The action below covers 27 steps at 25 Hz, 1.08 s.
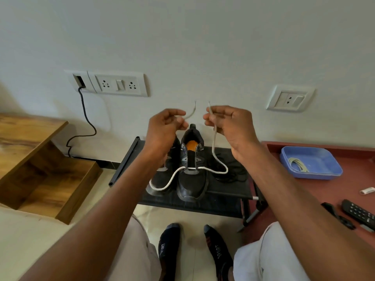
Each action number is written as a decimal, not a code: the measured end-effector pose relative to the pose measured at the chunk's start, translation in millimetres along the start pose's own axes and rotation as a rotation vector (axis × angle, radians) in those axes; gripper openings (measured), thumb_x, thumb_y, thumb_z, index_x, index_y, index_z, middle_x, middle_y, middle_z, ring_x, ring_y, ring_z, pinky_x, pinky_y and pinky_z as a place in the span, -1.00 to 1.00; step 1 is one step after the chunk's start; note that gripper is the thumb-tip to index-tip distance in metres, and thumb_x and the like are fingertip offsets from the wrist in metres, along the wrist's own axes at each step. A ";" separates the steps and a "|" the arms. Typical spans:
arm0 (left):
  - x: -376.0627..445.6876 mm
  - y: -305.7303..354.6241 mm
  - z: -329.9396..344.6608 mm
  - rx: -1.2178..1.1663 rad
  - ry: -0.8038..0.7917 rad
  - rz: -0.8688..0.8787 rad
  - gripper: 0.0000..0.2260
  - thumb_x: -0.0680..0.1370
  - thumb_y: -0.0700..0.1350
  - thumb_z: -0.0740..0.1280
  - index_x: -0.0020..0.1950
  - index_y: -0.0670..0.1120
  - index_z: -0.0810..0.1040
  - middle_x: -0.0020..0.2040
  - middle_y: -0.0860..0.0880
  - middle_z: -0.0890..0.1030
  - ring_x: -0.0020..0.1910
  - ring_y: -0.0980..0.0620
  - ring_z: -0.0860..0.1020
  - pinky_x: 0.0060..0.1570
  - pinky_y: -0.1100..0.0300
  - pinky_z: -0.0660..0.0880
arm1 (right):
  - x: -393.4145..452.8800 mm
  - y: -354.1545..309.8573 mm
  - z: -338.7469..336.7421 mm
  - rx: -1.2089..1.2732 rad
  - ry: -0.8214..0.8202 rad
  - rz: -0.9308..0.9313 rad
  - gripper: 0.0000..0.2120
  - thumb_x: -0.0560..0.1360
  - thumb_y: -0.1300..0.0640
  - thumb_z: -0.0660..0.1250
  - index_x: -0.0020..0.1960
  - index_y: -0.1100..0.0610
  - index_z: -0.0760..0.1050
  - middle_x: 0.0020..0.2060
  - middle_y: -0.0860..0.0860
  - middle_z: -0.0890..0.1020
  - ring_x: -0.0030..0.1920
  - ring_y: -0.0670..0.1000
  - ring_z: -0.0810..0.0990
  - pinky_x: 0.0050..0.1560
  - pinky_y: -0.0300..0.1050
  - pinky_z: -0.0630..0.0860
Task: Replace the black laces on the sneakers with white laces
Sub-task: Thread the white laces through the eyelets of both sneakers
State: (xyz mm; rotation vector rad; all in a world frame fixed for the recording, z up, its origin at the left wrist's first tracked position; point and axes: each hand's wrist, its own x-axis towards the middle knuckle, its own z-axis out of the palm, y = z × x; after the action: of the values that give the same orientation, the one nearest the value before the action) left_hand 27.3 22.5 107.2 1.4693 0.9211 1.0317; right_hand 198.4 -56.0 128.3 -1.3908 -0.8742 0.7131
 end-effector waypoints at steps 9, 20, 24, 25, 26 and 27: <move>18.0 184.6 12.8 -0.012 0.000 0.180 -0.87 0.64 -0.28 0.35 0.11 -0.16 0.69 -0.06 -0.13 0.75 -0.05 -0.03 0.74 -0.02 0.10 0.64 | 12.3 -165.5 0.2 -0.026 0.093 -0.182 -0.90 0.57 0.18 0.47 0.03 0.03 0.75 -0.13 -0.06 0.77 -0.13 -0.07 0.70 -0.06 -0.10 0.63; 12.3 239.0 8.9 -0.102 0.083 0.093 -0.92 0.64 -0.19 0.40 0.09 -0.15 0.68 -0.08 -0.13 0.76 -0.06 -0.06 0.75 -0.01 0.11 0.66 | 10.1 -238.9 17.0 0.052 0.044 -0.065 -0.95 0.58 0.16 0.49 0.03 0.09 0.70 -0.09 -0.01 0.77 -0.06 0.03 0.75 -0.03 -0.04 0.60; 15.0 244.1 3.8 -0.129 0.105 0.080 -0.94 0.63 -0.20 0.41 0.04 -0.15 0.68 -0.06 -0.15 0.76 -0.05 -0.07 0.75 -0.07 0.14 0.61 | 11.0 -240.4 30.6 -0.006 0.036 -0.054 -0.95 0.56 0.20 0.50 0.01 0.10 0.70 -0.09 0.02 0.77 -0.07 0.04 0.76 -0.04 -0.03 0.61; 15.9 244.8 2.3 -0.125 0.108 0.076 -0.94 0.62 -0.19 0.42 0.03 -0.15 0.69 -0.06 -0.15 0.76 -0.05 -0.08 0.75 -0.10 0.15 0.59 | 11.0 -239.0 33.5 -0.012 0.034 -0.053 -0.95 0.55 0.21 0.50 0.00 0.10 0.71 -0.09 0.03 0.77 -0.06 0.05 0.76 -0.03 -0.02 0.62; 17.0 244.8 1.4 -0.117 0.112 0.070 -0.94 0.62 -0.19 0.43 0.03 -0.14 0.69 -0.05 -0.14 0.76 -0.04 -0.08 0.74 -0.13 0.16 0.58 | 10.8 -237.2 35.6 -0.013 0.033 -0.051 -0.95 0.56 0.22 0.50 0.00 0.10 0.71 -0.09 0.03 0.77 -0.05 0.05 0.76 -0.03 -0.02 0.63; 18.1 244.6 0.6 -0.115 0.114 0.063 -0.94 0.61 -0.18 0.43 0.02 -0.14 0.70 -0.05 -0.13 0.75 -0.04 -0.08 0.74 -0.15 0.17 0.57 | 10.6 -235.8 37.4 -0.008 0.030 -0.048 -0.94 0.56 0.22 0.49 -0.01 0.10 0.71 -0.09 0.03 0.77 -0.05 0.06 0.76 -0.03 -0.03 0.62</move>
State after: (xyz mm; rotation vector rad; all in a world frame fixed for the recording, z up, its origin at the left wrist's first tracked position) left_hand 37.5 6.5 351.8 1.3619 0.8859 1.2056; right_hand 154.8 -44.5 363.0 -1.3800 -0.8846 0.6509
